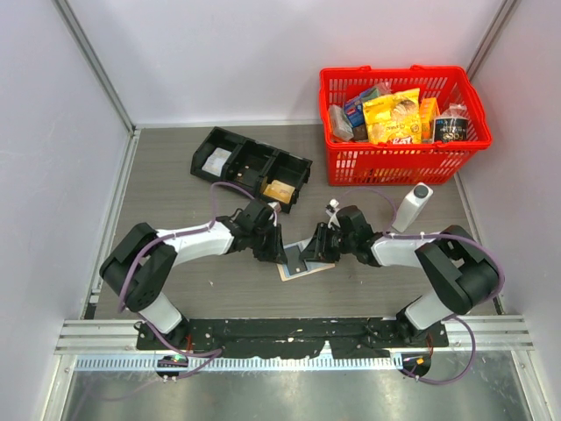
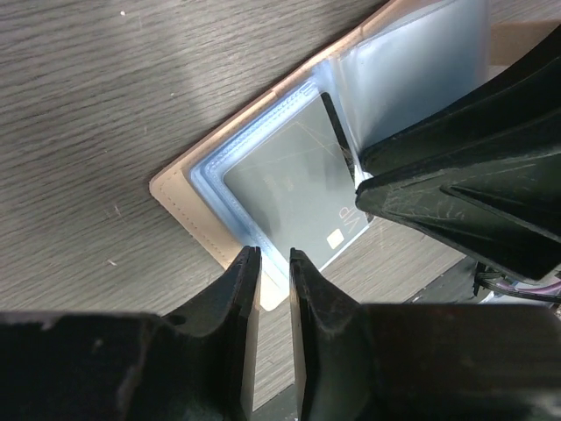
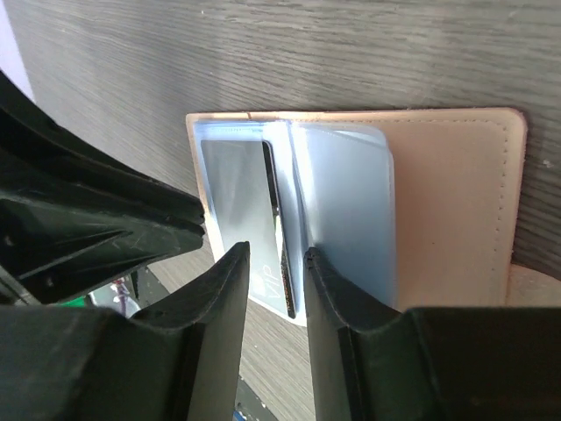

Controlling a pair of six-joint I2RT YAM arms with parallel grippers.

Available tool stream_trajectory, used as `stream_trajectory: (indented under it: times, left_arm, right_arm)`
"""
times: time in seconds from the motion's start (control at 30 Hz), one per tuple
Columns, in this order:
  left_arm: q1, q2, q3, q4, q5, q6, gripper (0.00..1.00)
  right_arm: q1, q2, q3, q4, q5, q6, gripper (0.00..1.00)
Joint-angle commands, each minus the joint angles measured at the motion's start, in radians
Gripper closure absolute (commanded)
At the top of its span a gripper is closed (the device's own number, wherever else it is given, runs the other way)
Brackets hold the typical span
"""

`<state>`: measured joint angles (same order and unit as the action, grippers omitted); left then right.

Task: Take the credit cards out of the card holder
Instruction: Remove the credit card from the card holder.

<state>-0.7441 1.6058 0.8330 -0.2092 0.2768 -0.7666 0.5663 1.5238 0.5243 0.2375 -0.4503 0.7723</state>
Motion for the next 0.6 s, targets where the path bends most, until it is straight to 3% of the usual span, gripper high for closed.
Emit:
stream_trajectory:
  times: [0.0,0.57]
  left_arm:
    - [-0.005,0.011,-0.009,0.048,-0.004,0.021,0.78]
    - [-0.003,0.048,-0.020,0.022,-0.050,0.047,0.84]
  right_arm:
    - [-0.016,0.027,-0.033,0.108,-0.054,0.016,0.63]
    - [-0.014,0.010,-0.052,0.235,-0.172,0.034,0.69]
